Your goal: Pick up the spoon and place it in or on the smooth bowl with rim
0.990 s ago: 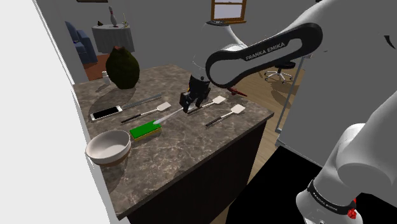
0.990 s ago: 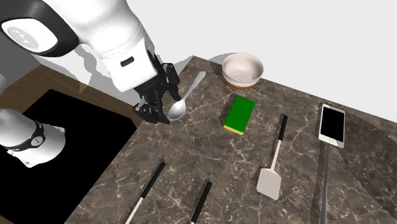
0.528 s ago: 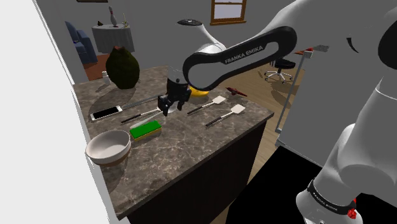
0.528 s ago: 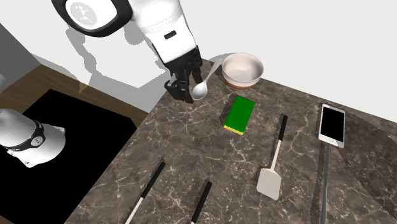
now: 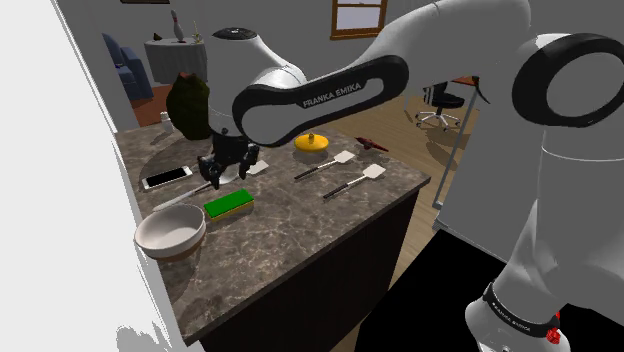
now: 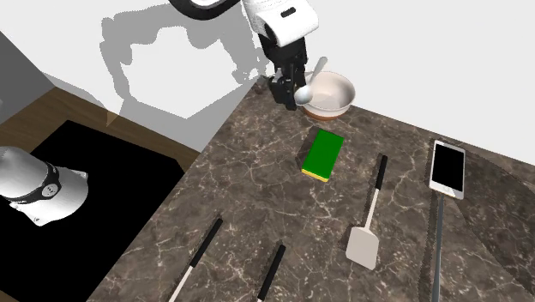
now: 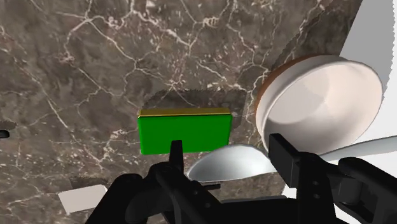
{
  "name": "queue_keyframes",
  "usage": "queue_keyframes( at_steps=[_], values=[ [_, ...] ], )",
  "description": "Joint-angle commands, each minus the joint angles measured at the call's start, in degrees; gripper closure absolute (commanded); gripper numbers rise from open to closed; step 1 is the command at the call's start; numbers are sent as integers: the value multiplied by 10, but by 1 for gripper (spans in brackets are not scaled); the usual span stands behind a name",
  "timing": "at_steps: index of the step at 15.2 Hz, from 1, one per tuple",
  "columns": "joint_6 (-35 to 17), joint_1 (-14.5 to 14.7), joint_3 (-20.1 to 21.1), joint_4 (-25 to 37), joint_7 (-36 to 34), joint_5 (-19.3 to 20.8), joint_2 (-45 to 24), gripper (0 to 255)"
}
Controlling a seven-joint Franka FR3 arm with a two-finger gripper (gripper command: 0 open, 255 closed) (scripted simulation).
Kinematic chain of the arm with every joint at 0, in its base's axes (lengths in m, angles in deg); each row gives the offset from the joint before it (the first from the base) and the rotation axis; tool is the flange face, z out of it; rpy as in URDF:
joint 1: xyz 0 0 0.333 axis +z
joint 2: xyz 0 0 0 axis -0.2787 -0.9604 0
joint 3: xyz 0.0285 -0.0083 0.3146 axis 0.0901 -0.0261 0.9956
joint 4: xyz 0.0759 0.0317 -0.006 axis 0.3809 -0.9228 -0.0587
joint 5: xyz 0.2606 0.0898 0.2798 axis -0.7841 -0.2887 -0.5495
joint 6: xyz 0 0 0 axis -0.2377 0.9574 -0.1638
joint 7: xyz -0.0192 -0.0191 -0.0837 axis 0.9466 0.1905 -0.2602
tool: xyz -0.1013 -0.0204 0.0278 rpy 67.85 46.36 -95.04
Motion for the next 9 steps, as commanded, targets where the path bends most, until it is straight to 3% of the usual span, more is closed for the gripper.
queue_keyframes(
  at_steps=[1, 6, 9],
  values=[
    [24, 25, 0, 67, -21, 21, -48, 255],
    [100, 90, -10, 256, -44, 56, -168, 255],
    [78, 87, -11, 233, -49, 58, -168, 255]
  ],
)
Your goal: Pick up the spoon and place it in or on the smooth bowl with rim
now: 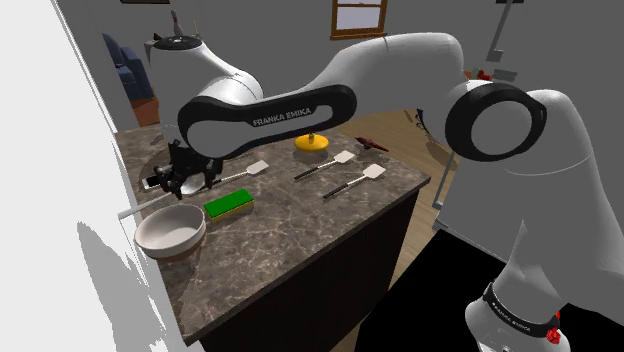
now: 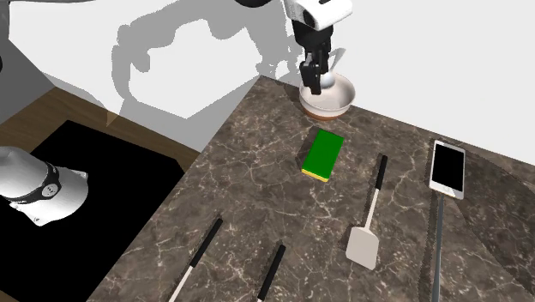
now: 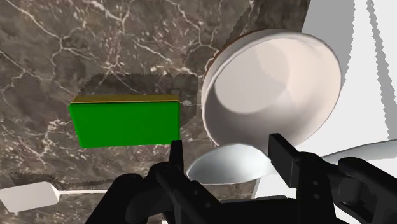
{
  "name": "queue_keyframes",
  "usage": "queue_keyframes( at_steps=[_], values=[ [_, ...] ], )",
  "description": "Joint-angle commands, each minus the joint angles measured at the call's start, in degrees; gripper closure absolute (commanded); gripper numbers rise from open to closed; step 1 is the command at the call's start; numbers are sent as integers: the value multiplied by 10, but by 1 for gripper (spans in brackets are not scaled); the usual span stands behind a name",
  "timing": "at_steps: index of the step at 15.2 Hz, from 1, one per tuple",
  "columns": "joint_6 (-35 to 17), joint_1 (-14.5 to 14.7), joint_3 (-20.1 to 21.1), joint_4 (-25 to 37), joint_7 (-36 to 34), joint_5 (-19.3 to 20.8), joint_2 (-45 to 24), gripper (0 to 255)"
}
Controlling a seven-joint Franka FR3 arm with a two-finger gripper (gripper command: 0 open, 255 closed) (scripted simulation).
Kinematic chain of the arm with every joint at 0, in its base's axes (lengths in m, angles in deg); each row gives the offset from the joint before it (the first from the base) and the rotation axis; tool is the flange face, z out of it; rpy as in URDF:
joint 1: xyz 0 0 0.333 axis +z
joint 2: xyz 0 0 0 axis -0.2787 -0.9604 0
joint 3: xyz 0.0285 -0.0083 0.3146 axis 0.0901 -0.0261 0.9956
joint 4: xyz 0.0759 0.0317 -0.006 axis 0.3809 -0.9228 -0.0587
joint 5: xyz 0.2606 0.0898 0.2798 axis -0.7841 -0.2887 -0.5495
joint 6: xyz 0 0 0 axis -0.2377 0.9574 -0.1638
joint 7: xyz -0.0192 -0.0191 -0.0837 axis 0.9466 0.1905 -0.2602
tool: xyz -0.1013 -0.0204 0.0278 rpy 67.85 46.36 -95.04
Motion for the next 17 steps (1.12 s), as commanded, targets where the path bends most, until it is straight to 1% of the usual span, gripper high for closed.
queue_keyframes(
  at_steps=[1, 11, 17],
  values=[
    [-15, 0, 0, -14, -4, 1, -1, 255],
    [-88, -5, -7, -77, -22, 13, -13, 255],
    [-88, -4, -7, -77, -22, 13, -13, 255]
  ],
)
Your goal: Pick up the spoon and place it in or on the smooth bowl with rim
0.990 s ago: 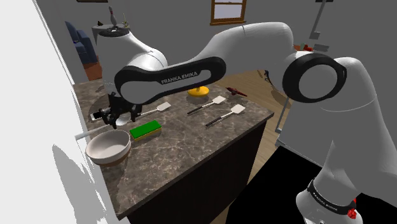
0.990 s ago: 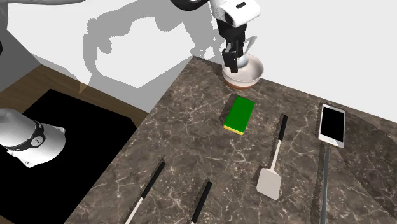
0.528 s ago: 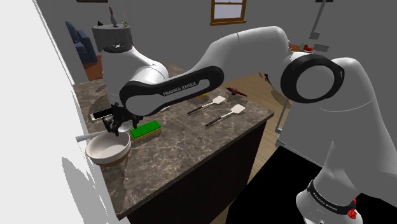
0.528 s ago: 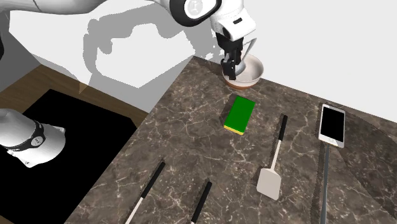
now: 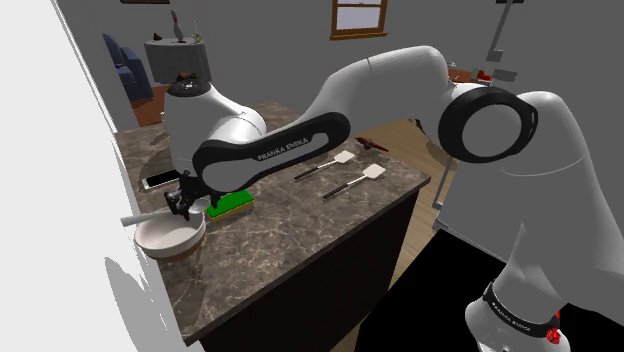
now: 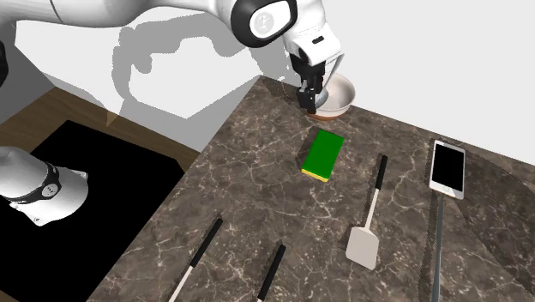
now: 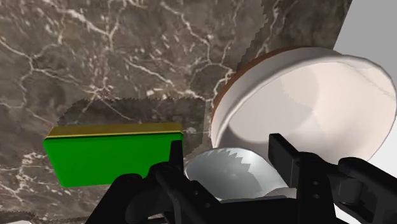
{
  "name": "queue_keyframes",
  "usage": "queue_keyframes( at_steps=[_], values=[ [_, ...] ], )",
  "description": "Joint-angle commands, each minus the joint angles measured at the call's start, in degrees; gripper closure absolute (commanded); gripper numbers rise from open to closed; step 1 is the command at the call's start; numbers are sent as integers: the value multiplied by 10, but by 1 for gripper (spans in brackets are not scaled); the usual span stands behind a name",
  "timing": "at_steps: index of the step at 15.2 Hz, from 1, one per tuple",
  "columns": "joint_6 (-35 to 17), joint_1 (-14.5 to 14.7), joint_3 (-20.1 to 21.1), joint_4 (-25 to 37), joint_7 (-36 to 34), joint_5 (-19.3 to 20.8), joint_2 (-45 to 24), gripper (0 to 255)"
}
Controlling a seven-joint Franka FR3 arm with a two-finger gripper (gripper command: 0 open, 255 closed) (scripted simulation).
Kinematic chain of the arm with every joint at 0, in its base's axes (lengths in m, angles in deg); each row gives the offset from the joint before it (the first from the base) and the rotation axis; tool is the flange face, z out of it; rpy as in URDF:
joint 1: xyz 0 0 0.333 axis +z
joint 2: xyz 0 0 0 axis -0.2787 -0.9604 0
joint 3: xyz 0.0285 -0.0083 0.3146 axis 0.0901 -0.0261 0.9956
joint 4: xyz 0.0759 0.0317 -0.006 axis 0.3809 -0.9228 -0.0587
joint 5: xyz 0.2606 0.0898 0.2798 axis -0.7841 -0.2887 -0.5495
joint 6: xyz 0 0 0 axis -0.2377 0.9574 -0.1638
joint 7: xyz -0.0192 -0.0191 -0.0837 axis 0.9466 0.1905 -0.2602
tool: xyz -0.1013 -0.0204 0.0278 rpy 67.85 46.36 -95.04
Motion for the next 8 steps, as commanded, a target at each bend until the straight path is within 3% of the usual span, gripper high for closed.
queue_keyframes(
  at_steps=[1, 2, 3, 8],
  values=[
    [-1, 1, 1, -2, 0, 0, 1, 255],
    [-1, 1, 1, -2, 0, 0, 1, 255],
    [-1, 1, 1, -3, -1, 0, 2, 0],
    [-1, 1, 1, -2, 0, 0, 1, 0]
  ],
)
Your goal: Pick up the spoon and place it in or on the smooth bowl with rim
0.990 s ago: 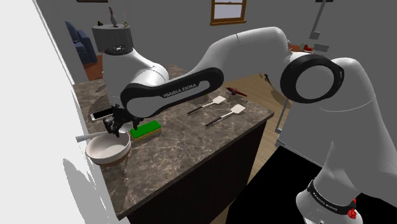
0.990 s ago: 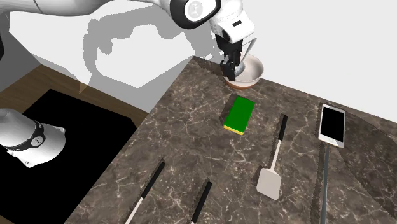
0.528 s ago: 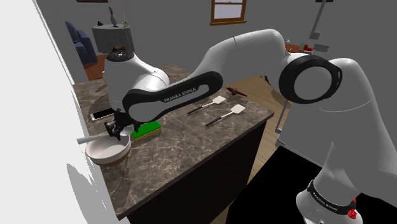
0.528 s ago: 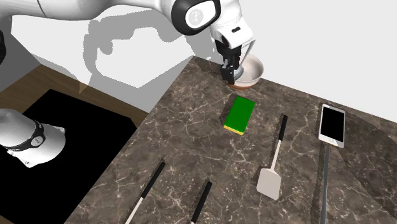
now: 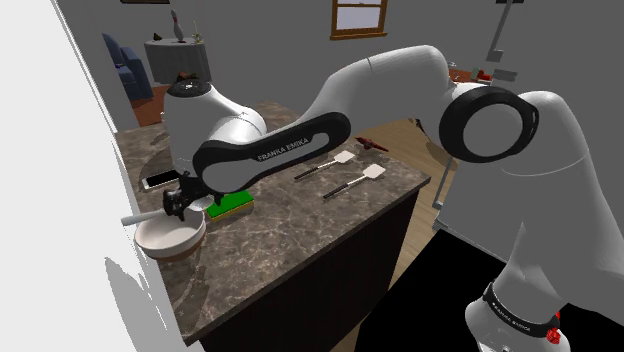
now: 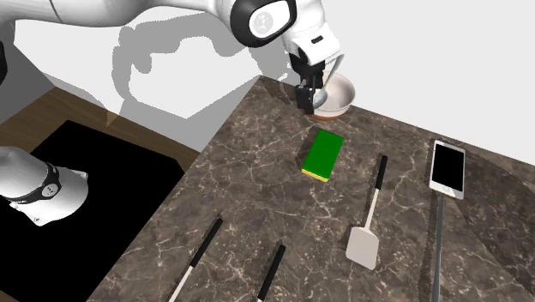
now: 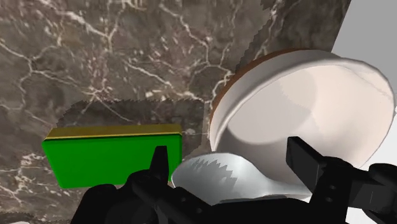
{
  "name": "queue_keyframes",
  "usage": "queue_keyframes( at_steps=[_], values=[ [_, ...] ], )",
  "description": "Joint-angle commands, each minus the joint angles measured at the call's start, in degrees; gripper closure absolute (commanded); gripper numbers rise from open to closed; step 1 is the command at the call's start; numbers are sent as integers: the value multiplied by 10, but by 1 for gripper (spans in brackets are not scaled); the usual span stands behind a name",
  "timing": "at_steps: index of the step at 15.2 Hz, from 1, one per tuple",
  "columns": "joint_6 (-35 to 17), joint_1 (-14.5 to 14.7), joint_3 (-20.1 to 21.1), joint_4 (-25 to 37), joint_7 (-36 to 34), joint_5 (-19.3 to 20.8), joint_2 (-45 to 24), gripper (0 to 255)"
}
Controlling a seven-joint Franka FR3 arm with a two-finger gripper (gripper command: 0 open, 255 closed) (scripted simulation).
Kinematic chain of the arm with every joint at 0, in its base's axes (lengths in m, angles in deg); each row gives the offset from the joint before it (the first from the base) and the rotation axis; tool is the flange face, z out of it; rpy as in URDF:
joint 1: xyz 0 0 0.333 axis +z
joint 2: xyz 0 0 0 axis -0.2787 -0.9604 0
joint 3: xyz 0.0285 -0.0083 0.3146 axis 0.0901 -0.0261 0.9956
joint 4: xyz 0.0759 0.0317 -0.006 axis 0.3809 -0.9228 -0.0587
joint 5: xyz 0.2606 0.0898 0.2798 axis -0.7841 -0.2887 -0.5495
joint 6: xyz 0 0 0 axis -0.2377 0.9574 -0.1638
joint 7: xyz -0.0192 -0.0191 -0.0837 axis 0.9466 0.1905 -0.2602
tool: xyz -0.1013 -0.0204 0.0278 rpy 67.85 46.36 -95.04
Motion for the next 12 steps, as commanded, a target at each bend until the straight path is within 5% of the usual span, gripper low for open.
queue_keyframes(
  at_steps=[1, 12],
  values=[
    [11, 0, 3, 0, 2, -4, 11, 0],
    [42, -3, 10, 1, 7, -14, 43, 0]
  ],
)
